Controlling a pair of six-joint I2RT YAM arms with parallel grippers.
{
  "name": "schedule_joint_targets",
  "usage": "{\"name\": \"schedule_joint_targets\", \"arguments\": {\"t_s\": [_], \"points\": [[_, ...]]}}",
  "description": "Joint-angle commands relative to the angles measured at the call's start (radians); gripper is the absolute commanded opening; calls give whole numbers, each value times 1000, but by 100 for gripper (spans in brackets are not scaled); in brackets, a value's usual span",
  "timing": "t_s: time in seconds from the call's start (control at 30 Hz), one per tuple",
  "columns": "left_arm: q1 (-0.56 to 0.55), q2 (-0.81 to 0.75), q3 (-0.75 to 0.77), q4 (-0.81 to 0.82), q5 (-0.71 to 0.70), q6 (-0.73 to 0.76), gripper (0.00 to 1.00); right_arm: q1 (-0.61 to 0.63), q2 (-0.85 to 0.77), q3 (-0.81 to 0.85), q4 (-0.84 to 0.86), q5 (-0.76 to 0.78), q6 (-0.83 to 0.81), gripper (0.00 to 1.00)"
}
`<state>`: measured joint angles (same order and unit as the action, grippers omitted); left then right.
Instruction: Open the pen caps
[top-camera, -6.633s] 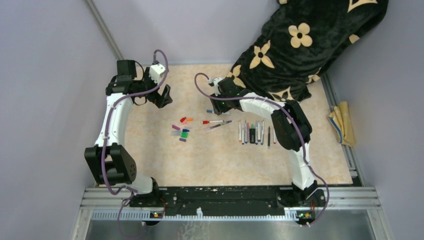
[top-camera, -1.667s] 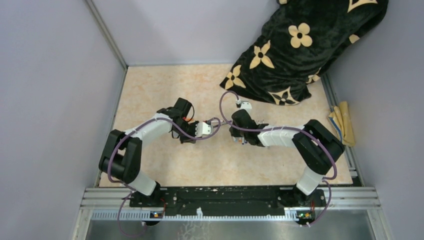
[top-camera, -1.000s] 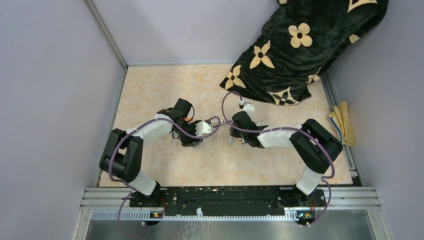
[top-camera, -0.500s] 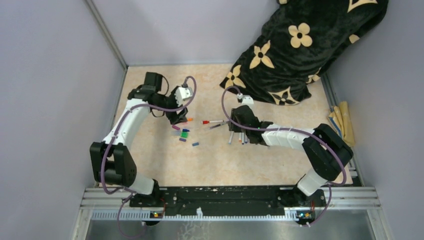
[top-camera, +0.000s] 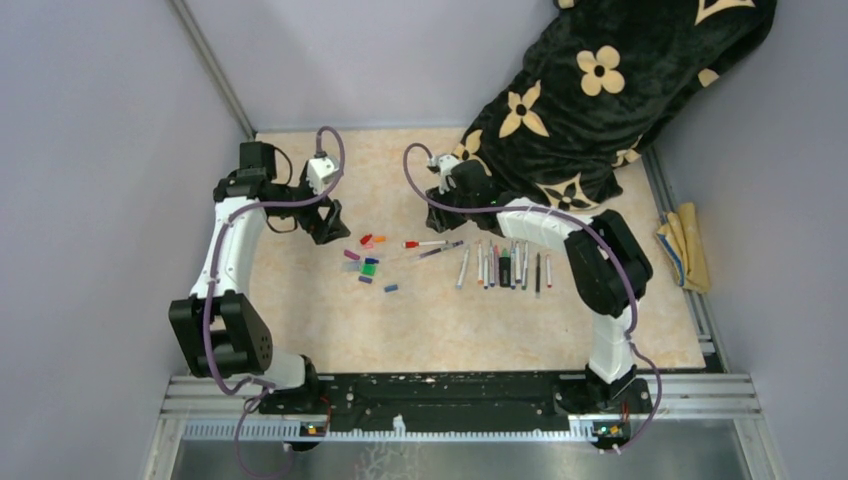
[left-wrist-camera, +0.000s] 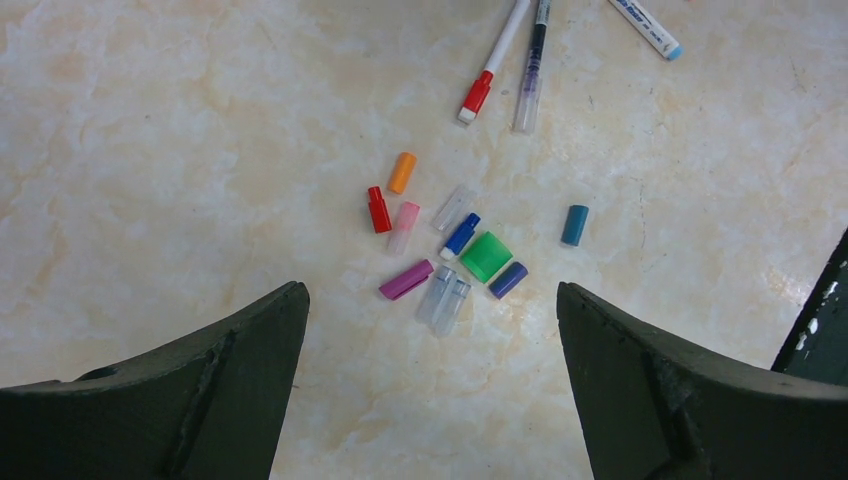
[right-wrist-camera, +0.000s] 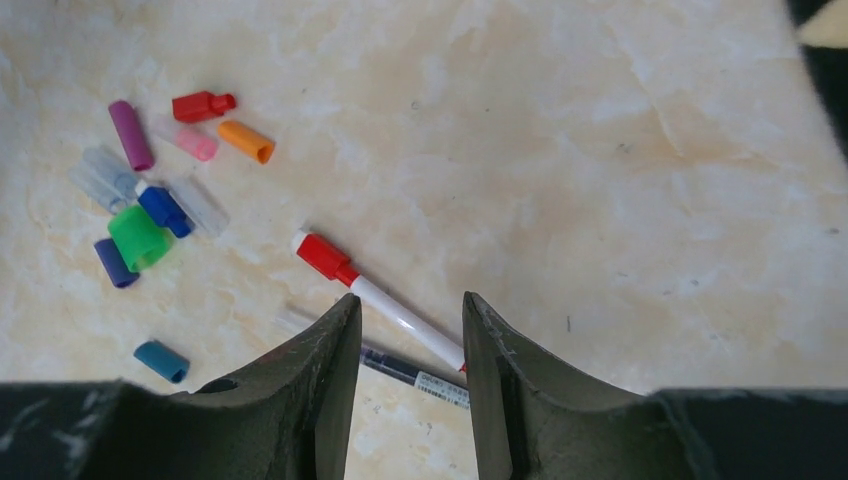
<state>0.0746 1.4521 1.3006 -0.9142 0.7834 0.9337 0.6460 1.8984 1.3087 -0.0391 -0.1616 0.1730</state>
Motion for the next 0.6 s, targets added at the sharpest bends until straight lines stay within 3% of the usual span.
{"name": "schedule_joint_targets", "arguments": {"t_s": [0.0, 0.23, 0.57], "points": [[35, -1, 47, -53, 81, -7, 99, 11, 78, 101, -98, -115, -151, 41], [45, 3, 53, -55, 89, -5, 99, 24, 139, 129, -110, -144, -223, 41], [46, 2, 54, -57, 122, -3, 99, 64, 220, 182, -158, -54, -276, 37]]}}
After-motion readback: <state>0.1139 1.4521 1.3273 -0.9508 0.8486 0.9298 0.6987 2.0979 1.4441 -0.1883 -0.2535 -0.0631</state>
